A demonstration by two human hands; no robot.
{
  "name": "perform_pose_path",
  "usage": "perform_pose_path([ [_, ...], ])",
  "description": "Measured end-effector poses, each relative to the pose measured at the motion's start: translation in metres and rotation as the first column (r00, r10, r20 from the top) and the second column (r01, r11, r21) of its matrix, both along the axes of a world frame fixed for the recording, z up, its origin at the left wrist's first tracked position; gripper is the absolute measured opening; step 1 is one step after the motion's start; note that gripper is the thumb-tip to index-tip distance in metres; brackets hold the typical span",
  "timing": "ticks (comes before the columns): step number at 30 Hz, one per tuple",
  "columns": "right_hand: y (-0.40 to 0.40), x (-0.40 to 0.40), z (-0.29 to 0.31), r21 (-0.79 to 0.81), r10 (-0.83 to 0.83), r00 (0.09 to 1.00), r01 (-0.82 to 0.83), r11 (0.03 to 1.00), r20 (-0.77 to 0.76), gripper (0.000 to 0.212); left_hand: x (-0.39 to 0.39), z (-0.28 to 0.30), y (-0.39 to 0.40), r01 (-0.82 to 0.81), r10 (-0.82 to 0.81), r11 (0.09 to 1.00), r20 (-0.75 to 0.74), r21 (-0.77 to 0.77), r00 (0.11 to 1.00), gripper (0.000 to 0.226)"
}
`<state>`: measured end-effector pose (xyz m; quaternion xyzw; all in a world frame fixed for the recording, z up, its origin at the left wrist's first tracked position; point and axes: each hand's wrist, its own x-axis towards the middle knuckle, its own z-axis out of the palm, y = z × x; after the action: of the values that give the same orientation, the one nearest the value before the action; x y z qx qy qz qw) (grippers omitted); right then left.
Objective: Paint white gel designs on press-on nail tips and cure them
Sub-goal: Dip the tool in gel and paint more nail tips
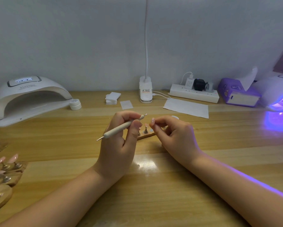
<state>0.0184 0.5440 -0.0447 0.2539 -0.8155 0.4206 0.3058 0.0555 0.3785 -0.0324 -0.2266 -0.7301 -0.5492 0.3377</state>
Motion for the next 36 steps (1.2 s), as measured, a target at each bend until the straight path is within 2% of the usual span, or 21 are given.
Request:
perform_pose_path([
  [6, 0.000, 0.000, 0.001, -0.025, 0.022, 0.999, -0.020, 0.999, 0.050, 0.007, 0.000, -0.001, 0.000, -0.006, 0.006, 1.000, -0.004, -0.004, 1.000, 0.012],
  [10, 0.000, -0.002, 0.003, -0.026, 0.007, 0.988, -0.003, 1.000, 0.157, 0.005, -0.002, -0.002, -0.001, 0.002, -0.002, 1.000, 0.013, 0.002, 1.000, 0.013],
  [14, -0.001, -0.008, 0.000, 0.110, -0.109, 0.964, 0.084, 0.990, 0.243, 0.014, -0.004, -0.004, 0.000, -0.006, 0.004, 0.999, 0.047, 0.040, 0.999, 0.011],
  [17, -0.001, -0.012, -0.001, 0.217, -0.206, 0.931, 0.144, 0.966, 0.300, 0.012, -0.005, -0.006, -0.001, -0.011, 0.008, 0.999, 0.068, 0.051, 0.998, 0.012],
  [21, -0.004, -0.011, 0.000, 0.375, -0.282, 0.918, 0.166, 0.912, 0.280, 0.023, -0.005, -0.007, 0.000, -0.018, 0.015, 0.999, 0.079, 0.035, 0.997, 0.011],
  [25, -0.005, -0.006, 0.003, 0.425, -0.318, 0.912, 0.187, 0.885, 0.260, 0.025, -0.004, -0.007, 0.000, -0.010, 0.005, 0.999, 0.090, 0.049, 0.996, 0.010],
  [30, 0.001, 0.003, 0.008, 0.344, -0.293, 0.935, 0.213, 0.915, 0.200, 0.022, -0.006, -0.007, -0.002, -0.002, -0.005, 0.998, 0.099, 0.070, 0.995, 0.014],
  [34, 0.017, -0.004, 0.019, 0.235, -0.386, 0.922, 0.368, 0.900, 0.031, 0.018, -0.005, -0.007, -0.003, 0.007, -0.014, 0.998, 0.105, 0.069, 0.994, 0.014],
  [36, 0.030, -0.015, 0.021, 0.296, -0.463, 0.885, 0.430, 0.853, 0.050, 0.034, -0.005, -0.007, -0.003, 0.011, -0.019, 0.998, 0.111, 0.066, 0.994, 0.015],
])
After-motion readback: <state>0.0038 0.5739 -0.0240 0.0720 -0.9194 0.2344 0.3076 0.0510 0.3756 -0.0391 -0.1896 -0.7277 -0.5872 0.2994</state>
